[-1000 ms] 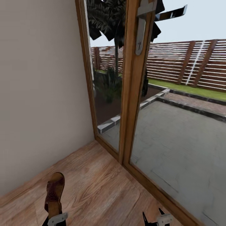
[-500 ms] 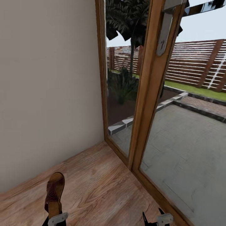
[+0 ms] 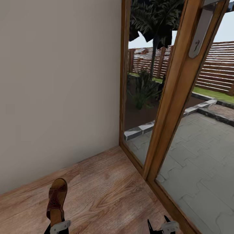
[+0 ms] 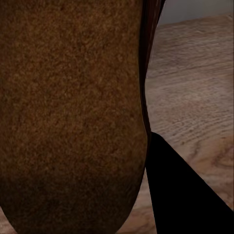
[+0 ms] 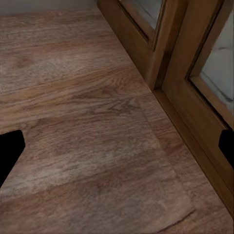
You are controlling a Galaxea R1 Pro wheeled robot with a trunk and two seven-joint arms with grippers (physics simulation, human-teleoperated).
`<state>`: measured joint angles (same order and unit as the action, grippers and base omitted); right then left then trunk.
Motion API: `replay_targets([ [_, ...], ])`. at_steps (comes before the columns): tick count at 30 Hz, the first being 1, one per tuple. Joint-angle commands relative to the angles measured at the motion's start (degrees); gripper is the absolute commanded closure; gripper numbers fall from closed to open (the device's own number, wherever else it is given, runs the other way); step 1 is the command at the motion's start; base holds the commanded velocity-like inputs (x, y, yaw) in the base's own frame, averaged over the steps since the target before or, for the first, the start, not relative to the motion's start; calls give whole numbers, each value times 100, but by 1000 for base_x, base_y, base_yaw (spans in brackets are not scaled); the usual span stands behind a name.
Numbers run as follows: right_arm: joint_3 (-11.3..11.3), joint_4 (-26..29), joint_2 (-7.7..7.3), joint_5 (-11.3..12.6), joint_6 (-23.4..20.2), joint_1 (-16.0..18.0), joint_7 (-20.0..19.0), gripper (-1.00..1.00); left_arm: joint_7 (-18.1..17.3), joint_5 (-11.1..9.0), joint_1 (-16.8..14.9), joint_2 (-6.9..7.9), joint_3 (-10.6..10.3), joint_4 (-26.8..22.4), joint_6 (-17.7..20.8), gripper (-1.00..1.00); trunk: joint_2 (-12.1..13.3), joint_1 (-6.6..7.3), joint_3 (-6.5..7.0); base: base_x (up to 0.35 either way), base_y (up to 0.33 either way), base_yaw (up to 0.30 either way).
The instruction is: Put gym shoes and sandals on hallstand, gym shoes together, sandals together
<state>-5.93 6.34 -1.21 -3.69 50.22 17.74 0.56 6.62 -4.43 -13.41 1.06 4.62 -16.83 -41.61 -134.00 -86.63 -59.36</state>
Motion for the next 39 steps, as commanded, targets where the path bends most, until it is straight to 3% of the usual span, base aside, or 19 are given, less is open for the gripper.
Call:
replay_targets([
  [1, -15, -1, -3, -9, 14, 2, 6, -100, -3, -25, -4, 0, -9, 5, -14, 100, -2, 1, -5, 0, 0, 279],
  [19, -16, -1, -3, -9, 14, 2, 6, -100, -3, -48, -4, -1, -5, -3, -14, 100, -2, 1, -5, 78, -155, 279],
  [39, -15, -1, -3, -9, 14, 2, 6, -100, -3, -47, -4, -1, -6, 1, -14, 100, -2, 1, -5, 5, -18, 279],
])
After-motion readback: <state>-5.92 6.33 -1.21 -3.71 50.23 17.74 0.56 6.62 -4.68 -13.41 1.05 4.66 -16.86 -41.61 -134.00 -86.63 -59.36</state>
